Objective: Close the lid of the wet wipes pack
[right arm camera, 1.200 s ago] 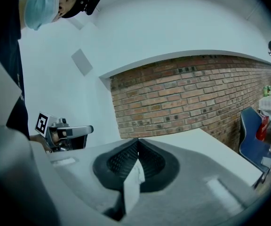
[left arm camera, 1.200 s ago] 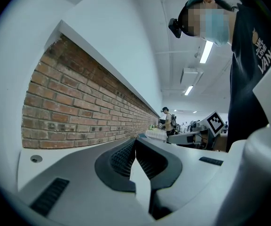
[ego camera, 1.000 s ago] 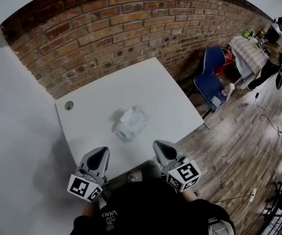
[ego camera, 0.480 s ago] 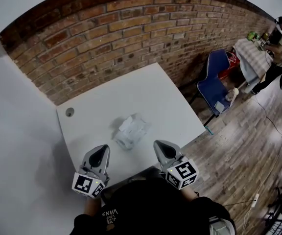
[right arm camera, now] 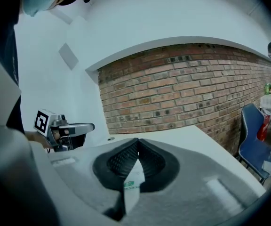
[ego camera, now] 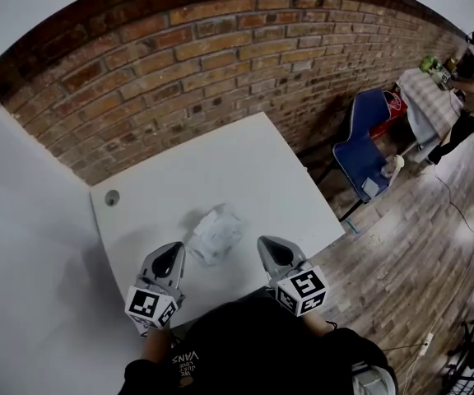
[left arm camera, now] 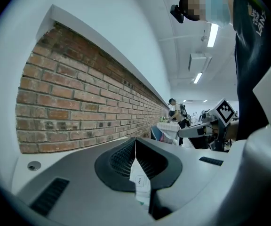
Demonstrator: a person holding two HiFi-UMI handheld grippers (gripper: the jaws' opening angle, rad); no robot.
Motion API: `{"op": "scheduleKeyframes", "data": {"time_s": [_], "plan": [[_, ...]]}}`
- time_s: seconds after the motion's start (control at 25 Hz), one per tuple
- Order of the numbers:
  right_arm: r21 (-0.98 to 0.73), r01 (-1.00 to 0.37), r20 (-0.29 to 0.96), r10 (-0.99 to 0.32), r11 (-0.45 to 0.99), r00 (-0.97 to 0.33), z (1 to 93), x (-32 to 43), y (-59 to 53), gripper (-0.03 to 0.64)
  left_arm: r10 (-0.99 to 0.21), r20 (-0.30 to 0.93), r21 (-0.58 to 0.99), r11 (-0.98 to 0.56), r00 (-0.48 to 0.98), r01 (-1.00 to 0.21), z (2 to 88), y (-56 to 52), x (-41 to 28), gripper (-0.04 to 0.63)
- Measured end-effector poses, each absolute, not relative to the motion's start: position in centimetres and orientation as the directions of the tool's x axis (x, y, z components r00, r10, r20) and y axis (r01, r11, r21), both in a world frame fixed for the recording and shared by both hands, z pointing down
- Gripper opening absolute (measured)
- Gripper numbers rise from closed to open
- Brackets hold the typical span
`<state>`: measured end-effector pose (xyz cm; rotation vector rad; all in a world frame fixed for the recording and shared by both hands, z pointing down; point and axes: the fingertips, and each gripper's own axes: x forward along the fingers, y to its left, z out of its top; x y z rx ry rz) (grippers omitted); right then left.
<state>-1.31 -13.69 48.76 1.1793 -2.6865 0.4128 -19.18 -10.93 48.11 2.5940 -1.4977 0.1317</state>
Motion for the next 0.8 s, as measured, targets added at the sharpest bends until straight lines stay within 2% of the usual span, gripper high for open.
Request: {"op": "scheduleKeyframes", "data": {"time_s": [0.44, 0.8], "plan": [[-0.195, -0.719, 0.319, -0.650, 0.667, -0.690, 51.2, -1.8, -17.2, -0.003, -0.861, 0.204, 0.075, -0.461, 0.466, -0.884, 50.3, -15.0, -19.7, -0.003], [-0.179, -0.700, 0.357, -0.618, 0.691, -0.701, 54.2, -3.4, -18.6, -0.002, -0.835, 0.244, 0.063, -0.493, 0.492, -0.868, 52.1, -17.3, -19.8, -0.003]]}}
